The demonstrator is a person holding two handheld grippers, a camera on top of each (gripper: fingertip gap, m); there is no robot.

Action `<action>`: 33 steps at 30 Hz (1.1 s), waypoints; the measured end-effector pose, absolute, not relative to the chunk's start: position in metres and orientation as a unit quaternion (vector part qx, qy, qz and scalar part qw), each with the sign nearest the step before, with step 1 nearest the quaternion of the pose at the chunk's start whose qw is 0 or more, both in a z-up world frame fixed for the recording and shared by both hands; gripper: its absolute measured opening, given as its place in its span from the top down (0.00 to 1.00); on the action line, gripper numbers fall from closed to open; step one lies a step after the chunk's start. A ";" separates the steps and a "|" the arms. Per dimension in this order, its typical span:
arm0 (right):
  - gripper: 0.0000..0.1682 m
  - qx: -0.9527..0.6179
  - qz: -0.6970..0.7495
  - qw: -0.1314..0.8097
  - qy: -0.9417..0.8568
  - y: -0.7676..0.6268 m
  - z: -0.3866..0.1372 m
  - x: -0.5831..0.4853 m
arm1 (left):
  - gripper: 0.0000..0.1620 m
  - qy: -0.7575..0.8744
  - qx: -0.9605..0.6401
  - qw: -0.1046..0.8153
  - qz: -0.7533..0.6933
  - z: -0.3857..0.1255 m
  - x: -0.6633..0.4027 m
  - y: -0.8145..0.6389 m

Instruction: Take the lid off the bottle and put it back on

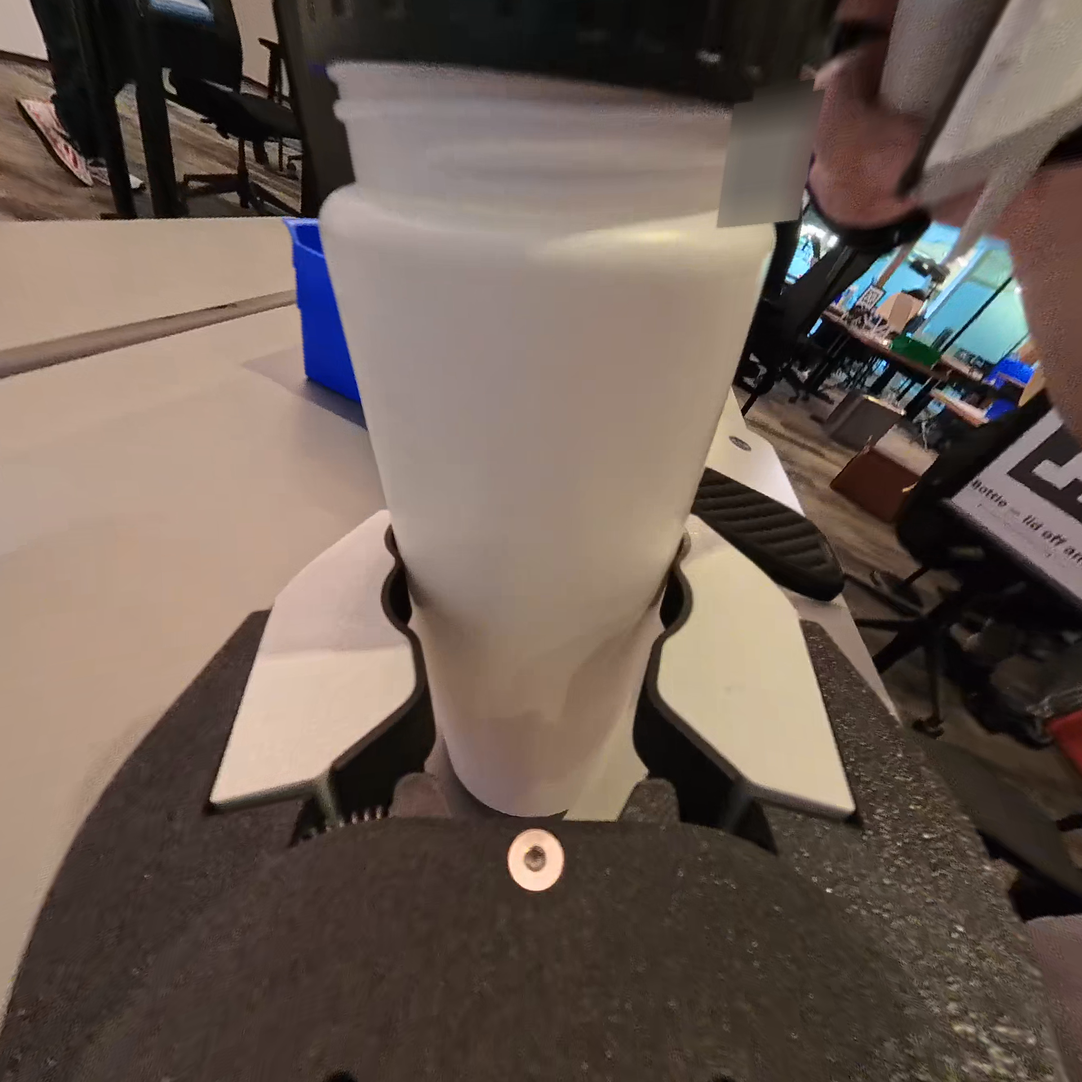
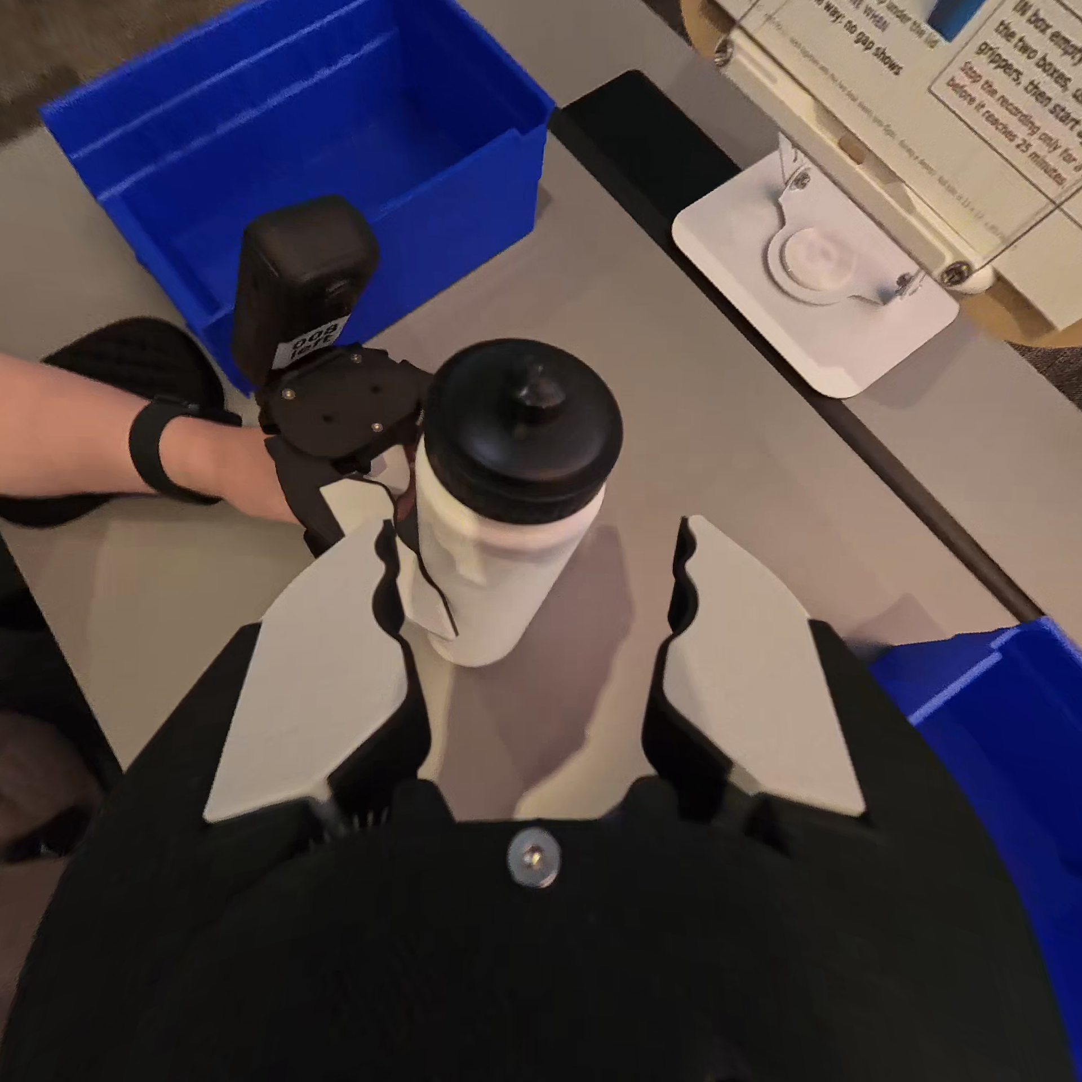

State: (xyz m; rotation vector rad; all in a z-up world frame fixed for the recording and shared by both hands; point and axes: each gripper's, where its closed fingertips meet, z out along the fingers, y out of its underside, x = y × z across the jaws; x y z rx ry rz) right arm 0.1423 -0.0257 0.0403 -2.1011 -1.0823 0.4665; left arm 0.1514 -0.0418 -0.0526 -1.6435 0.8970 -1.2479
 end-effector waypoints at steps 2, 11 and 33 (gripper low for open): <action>0.45 -0.813 0.197 0.382 -0.393 -0.022 0.040 0.139 | 0.47 0.352 -0.664 0.427 -0.503 -0.053 0.149 -0.039; 0.43 -0.773 0.249 0.518 -0.267 -0.011 0.042 0.128 | 0.47 0.361 -0.671 0.518 -0.389 -0.054 0.140 -0.023; 0.55 -0.610 0.359 0.610 -0.355 -0.033 0.042 0.107 | 0.47 0.417 -0.635 0.530 -0.377 -0.058 0.148 -0.034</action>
